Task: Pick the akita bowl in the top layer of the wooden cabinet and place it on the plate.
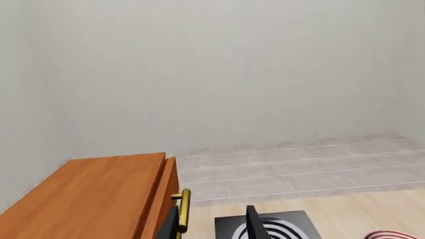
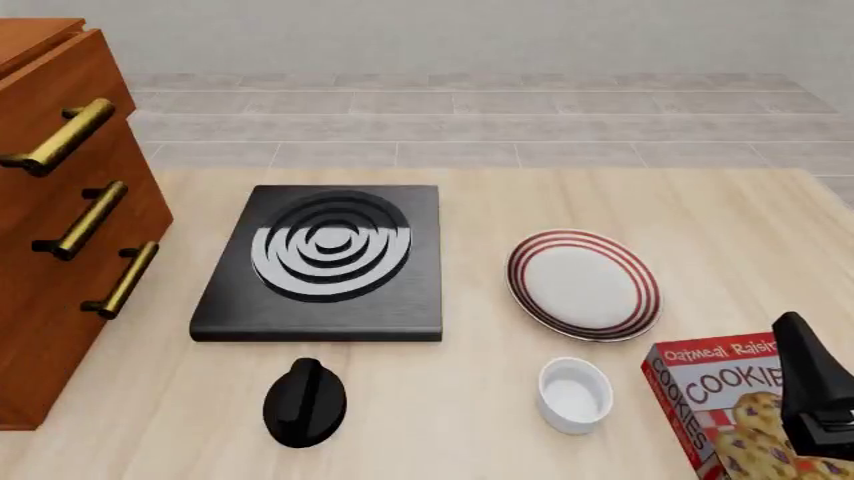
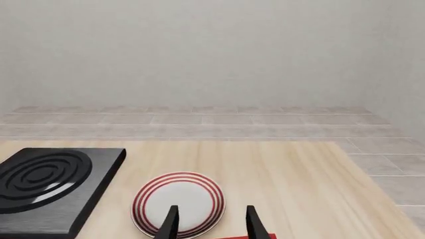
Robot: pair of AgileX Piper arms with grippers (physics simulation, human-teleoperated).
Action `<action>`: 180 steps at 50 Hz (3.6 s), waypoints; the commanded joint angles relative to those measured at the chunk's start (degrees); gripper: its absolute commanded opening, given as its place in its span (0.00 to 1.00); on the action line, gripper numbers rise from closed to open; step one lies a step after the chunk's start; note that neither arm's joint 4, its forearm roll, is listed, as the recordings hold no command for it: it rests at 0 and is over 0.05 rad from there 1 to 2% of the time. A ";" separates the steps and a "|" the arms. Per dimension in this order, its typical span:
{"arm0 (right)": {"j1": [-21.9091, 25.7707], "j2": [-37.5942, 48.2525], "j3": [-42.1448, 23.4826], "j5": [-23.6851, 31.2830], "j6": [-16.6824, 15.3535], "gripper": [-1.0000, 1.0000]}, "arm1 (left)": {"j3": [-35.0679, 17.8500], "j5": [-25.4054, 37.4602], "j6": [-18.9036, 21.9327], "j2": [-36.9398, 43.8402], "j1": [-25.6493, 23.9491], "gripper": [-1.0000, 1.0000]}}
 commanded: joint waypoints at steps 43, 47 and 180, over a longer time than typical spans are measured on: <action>-0.43 -0.02 -0.38 -0.68 0.73 1.00 | -20.84 14.78 1.18 17.26 1.61 1.00; -0.80 -0.02 -0.47 -0.79 0.78 1.00 | -22.49 15.89 -0.10 18.13 1.45 1.00; -0.82 -0.02 -0.42 -0.15 1.35 1.00 | -29.04 36.97 15.28 38.55 14.48 1.00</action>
